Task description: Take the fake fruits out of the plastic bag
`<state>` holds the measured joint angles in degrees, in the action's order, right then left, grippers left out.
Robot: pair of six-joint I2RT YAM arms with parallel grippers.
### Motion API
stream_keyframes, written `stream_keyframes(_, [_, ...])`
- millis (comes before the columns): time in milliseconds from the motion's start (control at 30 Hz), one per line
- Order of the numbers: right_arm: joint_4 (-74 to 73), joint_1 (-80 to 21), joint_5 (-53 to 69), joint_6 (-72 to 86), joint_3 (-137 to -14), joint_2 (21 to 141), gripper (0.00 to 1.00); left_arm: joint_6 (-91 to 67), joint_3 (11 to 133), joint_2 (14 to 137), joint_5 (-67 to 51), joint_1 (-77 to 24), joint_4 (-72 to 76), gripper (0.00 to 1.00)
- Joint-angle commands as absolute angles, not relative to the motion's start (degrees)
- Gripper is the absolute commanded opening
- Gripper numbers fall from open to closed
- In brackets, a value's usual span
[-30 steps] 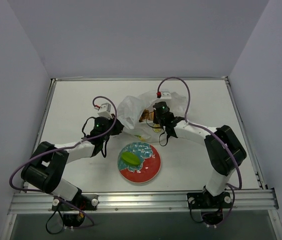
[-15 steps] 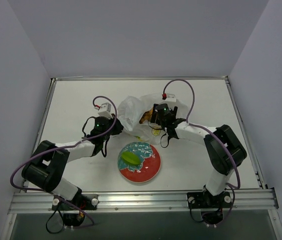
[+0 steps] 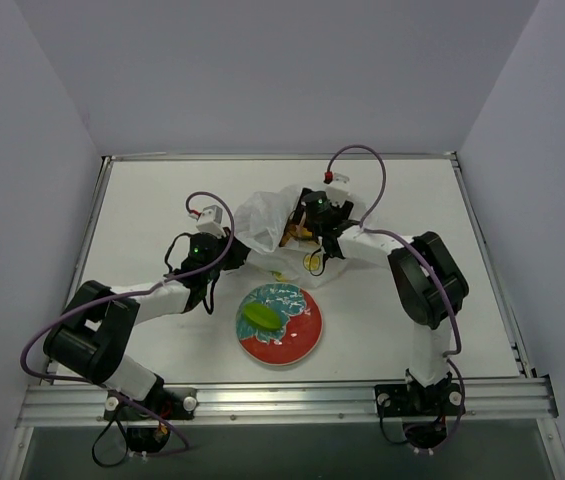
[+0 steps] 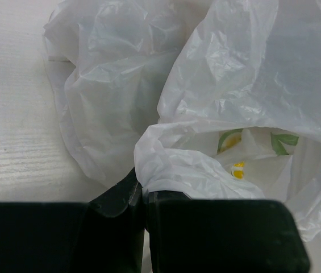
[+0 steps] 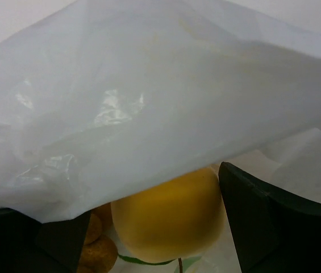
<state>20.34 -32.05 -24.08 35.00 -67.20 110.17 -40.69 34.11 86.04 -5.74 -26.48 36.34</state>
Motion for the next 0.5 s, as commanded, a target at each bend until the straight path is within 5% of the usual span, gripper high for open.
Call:
stream_keyframes(0, [18.8, -31.4, -25.6, 36.4, -68.6, 110.2, 0.82, -40.6, 35.0, 84.5, -5.5, -26.0, 38.5, 0.02])
stream_keyframes(467, [14.4, -31.5, -22.8, 35.4, -69.2, 110.8, 0.94, -40.5, 35.2, 85.0, -5.4, -26.0, 38.4, 0.02])
